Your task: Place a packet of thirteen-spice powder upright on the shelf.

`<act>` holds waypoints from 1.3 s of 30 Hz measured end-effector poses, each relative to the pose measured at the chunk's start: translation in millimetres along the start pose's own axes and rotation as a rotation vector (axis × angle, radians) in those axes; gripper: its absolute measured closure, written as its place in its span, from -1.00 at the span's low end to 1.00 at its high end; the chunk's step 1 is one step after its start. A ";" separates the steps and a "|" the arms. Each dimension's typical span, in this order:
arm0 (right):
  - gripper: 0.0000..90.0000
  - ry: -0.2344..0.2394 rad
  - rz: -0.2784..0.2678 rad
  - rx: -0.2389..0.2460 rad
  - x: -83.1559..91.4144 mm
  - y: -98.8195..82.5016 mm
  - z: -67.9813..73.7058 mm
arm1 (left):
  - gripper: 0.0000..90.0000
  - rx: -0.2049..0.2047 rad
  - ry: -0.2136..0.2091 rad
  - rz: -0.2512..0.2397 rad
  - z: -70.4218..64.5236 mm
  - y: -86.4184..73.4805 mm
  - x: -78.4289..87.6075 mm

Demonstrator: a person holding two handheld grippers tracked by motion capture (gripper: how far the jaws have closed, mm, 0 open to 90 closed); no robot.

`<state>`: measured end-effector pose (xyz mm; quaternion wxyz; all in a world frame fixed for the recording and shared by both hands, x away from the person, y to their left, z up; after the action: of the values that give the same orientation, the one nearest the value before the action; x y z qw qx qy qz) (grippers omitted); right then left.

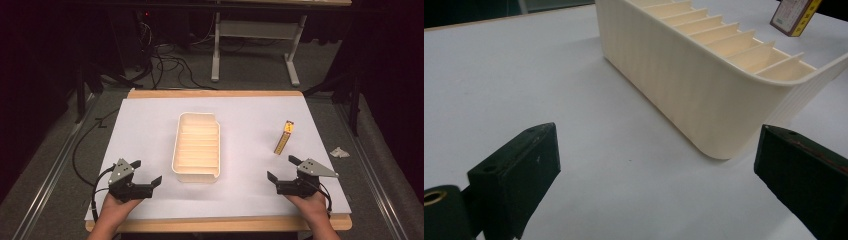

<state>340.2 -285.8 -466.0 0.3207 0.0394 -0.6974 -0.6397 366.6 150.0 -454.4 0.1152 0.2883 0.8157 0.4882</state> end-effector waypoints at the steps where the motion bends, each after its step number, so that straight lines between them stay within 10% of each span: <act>1: -0.99 -0.002 0.007 -0.005 -0.7 -0.6 -1.5 | -0.89 0.001 0.003 0.000 0.5 -0.2 -0.3; 39: -1.00 -0.218 0.029 -0.053 -10.2 9.4 -33.2 | -1.00 0.015 0.004 -0.024 4.4 2.4 3.6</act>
<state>368.1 -308.1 -462.2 0.2531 -0.0487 -0.7113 -0.6539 366.6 156.2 -454.2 0.1173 0.2785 0.8229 0.4812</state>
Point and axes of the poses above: each handheld gripper's, and its own axes: x roughly backward along the jaws, y roughly out of its top, z roughly to its left, the point moved 4 cm from there along -x, roughly forward along the jaws, and after that the axes turned 1 degree about -y, right-handed, at the moved point
